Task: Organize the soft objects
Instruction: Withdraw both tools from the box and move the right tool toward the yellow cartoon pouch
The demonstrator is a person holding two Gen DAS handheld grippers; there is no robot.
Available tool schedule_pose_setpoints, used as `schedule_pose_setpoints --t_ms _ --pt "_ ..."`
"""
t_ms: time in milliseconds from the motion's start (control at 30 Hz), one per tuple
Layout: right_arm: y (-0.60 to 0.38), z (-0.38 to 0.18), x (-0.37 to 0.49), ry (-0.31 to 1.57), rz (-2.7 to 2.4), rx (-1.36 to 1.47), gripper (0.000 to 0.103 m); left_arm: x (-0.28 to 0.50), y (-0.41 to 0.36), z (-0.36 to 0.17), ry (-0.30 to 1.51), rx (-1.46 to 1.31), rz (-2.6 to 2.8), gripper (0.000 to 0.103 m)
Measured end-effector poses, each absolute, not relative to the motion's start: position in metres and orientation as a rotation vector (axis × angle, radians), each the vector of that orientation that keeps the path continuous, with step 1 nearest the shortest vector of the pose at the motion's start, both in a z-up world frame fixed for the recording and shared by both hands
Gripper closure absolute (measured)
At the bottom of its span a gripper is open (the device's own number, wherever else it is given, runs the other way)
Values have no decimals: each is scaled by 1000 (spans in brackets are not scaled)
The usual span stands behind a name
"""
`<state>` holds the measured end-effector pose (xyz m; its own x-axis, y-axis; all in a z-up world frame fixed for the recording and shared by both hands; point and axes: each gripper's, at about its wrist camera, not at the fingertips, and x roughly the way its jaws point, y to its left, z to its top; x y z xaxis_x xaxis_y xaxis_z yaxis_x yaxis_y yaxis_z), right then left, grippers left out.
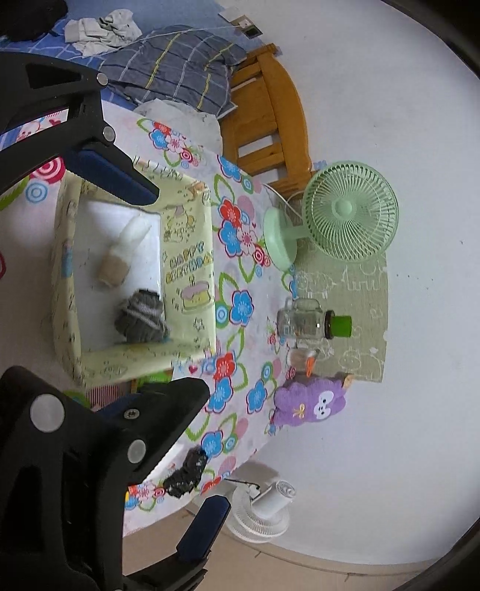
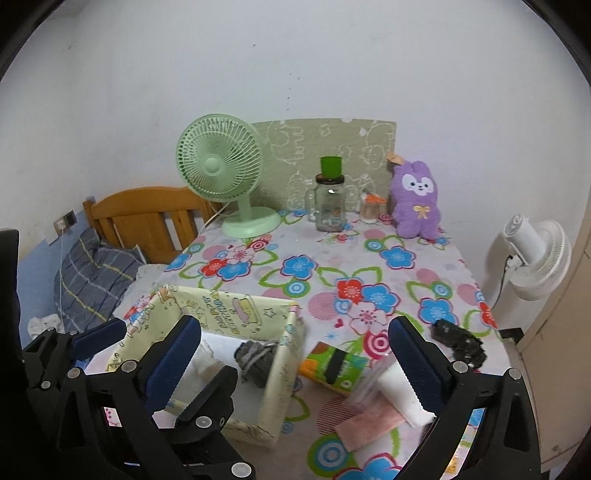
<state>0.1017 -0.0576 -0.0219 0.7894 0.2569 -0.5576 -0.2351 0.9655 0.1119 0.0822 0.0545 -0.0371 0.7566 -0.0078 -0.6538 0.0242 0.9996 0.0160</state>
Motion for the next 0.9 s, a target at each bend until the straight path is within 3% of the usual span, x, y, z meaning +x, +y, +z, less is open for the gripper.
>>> schedule_pose_setpoints --t_ms 900 --pt "-143 -27 61 581 137 24 1 54 -27 -44 688 15 -110 0"
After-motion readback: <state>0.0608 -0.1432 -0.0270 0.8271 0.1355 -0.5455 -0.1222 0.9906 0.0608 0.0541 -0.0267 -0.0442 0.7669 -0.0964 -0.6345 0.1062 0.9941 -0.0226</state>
